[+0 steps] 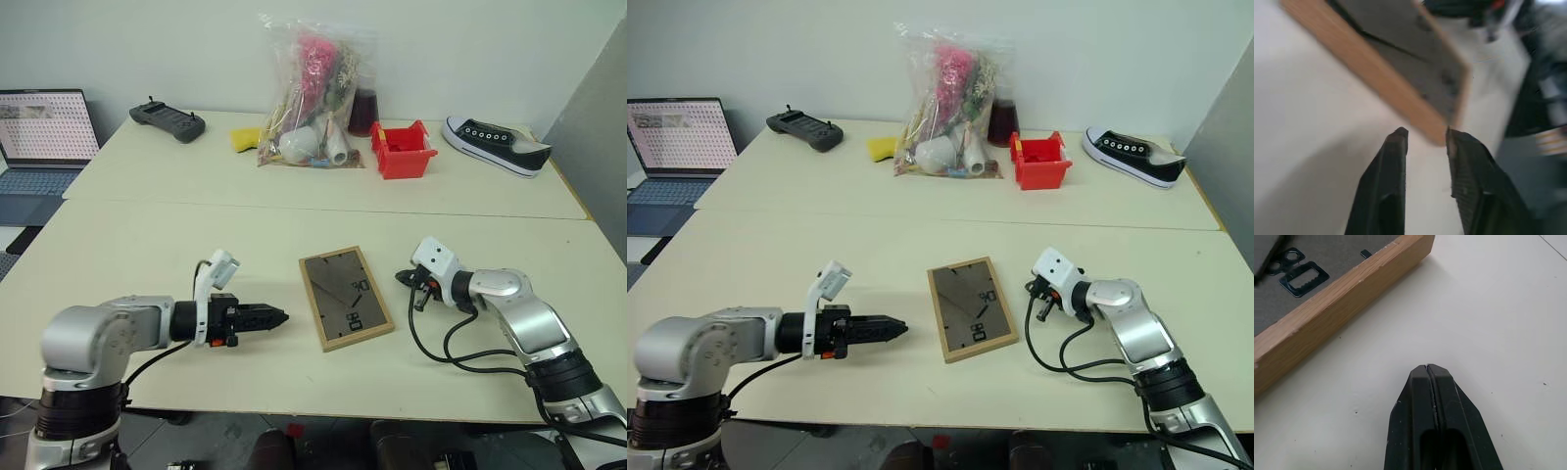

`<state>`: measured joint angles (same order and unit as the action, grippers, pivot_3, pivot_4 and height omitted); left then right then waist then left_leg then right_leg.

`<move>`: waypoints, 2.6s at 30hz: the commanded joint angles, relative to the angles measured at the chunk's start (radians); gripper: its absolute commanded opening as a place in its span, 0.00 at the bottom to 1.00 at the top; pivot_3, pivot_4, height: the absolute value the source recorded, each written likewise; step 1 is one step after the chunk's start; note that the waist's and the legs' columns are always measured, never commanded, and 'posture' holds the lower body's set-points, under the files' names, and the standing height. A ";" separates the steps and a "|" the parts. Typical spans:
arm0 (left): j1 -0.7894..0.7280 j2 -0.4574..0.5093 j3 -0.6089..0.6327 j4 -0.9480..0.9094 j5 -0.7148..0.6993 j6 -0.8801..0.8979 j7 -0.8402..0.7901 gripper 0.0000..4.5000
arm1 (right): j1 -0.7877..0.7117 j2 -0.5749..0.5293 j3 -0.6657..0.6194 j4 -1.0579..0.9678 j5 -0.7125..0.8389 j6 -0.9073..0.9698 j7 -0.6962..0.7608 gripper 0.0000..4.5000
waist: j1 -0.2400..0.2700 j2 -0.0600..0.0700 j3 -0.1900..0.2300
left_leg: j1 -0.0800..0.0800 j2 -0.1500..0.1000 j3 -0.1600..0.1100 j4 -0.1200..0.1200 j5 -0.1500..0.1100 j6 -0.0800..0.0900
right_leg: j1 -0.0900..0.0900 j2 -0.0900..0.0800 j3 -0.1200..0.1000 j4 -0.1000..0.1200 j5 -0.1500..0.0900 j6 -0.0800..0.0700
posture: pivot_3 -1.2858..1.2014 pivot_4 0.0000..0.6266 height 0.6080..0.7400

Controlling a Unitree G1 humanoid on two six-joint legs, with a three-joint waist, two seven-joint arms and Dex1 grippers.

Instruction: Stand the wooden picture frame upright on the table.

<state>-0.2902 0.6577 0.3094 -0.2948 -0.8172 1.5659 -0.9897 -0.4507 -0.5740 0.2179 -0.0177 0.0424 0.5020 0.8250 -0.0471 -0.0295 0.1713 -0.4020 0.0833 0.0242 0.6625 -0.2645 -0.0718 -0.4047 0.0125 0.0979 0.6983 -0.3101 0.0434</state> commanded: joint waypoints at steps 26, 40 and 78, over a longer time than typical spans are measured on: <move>0.125 -0.485 0.018 0.130 -0.292 -0.003 0.632 0.98 | 0.023 0.190 0.050 -0.145 0.022 0.188 -0.113 0.00 | 0.007 0.004 -0.010 | 0.002 -0.002 0.000 0.000 0.000 -0.001 | 0.003 -0.001 0.001 -0.001 0.000 0.000 | 0.52 0.24 1.00; 0.098 -0.448 -0.003 0.140 -0.240 -0.123 0.660 0.60 | 0.020 0.183 0.008 -0.185 0.065 0.268 -0.162 0.00 | 0.013 0.005 -0.012 | 0.002 -0.002 0.000 0.000 0.000 -0.001 | 0.003 -0.001 0.001 -0.001 0.000 0.000 | 0.52 0.24 1.00; -0.387 -0.001 -0.264 0.313 -0.046 -0.348 0.105 0.29 | -0.391 0.310 -0.160 -0.119 0.590 0.443 0.004 0.99 | -0.005 0.005 -0.005 | -0.010 -0.002 -0.012 0.000 0.000 -0.001 | -0.007 0.001 -0.005 -0.001 0.000 -0.001 | 0.52 0.24 1.00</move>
<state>-0.6491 0.6622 0.0404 0.0475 -0.8529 1.2355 -0.8590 -0.8373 -0.2687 0.0882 -0.0634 0.5504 0.9172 0.8042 -0.0522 -0.0249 0.1666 -0.4125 0.0814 0.0120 0.6624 -0.2642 -0.0725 -0.4118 0.0136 0.0918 0.6969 -0.3101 0.0426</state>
